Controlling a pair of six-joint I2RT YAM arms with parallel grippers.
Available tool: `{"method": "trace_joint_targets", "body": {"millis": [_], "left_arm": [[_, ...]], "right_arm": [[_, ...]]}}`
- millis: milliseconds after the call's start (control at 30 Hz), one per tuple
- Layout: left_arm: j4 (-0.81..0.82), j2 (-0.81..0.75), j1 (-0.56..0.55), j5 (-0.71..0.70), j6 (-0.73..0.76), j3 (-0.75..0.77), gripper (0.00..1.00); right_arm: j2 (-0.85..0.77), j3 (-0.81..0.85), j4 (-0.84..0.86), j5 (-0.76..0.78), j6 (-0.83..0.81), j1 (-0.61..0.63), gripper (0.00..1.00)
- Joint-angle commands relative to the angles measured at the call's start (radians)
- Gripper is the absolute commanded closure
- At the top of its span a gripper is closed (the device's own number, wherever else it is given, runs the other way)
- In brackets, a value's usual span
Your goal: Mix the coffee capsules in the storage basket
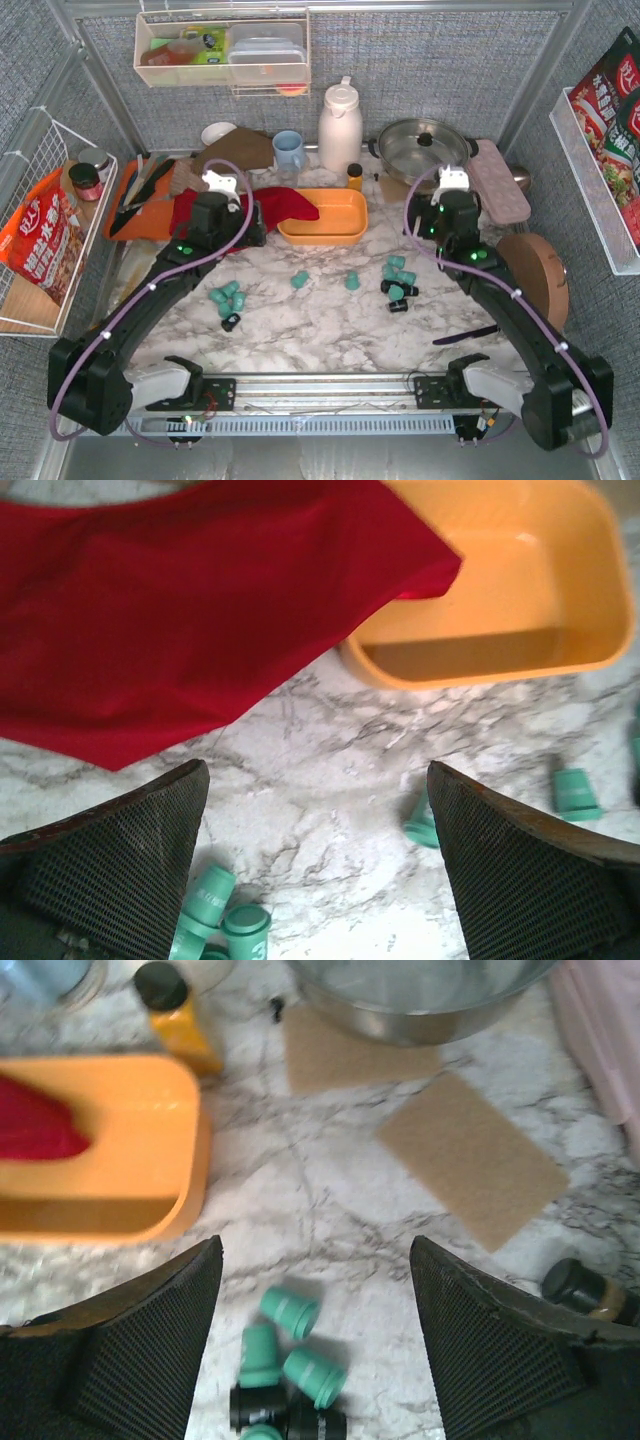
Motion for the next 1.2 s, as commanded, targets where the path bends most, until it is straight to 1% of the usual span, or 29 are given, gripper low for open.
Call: {"method": "trace_joint_targets", "body": {"millis": [0,67,200,267,300,367,500,633,733,800,933,1100,1167], "left_arm": [[0.072,0.039,-0.029,-0.141,0.023,-0.064,0.00],[0.181,0.057,-0.037,-0.132,0.064,-0.137,0.00],[0.449,0.124,-0.037,-0.035,0.197,-0.277,0.00],[0.519,0.172,-0.038,0.006,0.282,-0.293,0.00],[0.552,0.201,-0.038,0.004,0.314,-0.298,0.00],[0.600,0.261,-0.038,-0.035,0.330,-0.285,0.00],[0.560,0.368,-0.037,-0.060,0.378,-0.183,0.00],[0.451,0.472,-0.037,-0.140,0.370,-0.070,0.00],[0.378,0.520,-0.037,-0.214,0.420,-0.015,0.00],[0.383,0.521,-0.034,-0.242,0.467,-0.030,0.00],[0.429,0.509,-0.035,-0.237,0.574,-0.066,0.00],[0.470,0.523,-0.026,-0.166,0.684,-0.070,0.00],[0.479,0.528,-0.016,-0.128,0.719,-0.069,0.02]], "right_arm": [[-0.110,-0.113,0.096,-0.125,-0.089,0.059,0.21],[-0.156,-0.166,0.135,-0.157,-0.109,0.076,0.21],[-0.224,-0.230,0.179,-0.202,-0.128,0.086,0.21],[-0.249,-0.242,0.182,-0.212,-0.130,0.086,0.21],[-0.262,-0.249,0.185,-0.214,-0.130,0.086,0.21],[-0.285,-0.262,0.192,-0.219,-0.130,0.086,0.21],[-0.316,-0.279,0.205,-0.222,-0.129,0.086,0.20],[-0.336,-0.268,0.171,-0.213,-0.132,0.086,0.20],[-0.357,-0.268,0.162,-0.209,-0.133,0.087,0.20],[-0.370,-0.271,0.161,-0.209,-0.133,0.086,0.20],[-0.382,-0.272,0.157,-0.206,-0.132,0.086,0.20],[-0.385,-0.272,0.154,-0.207,-0.130,0.086,0.20],[-0.385,-0.270,0.153,-0.207,-0.130,0.086,0.20]]}}
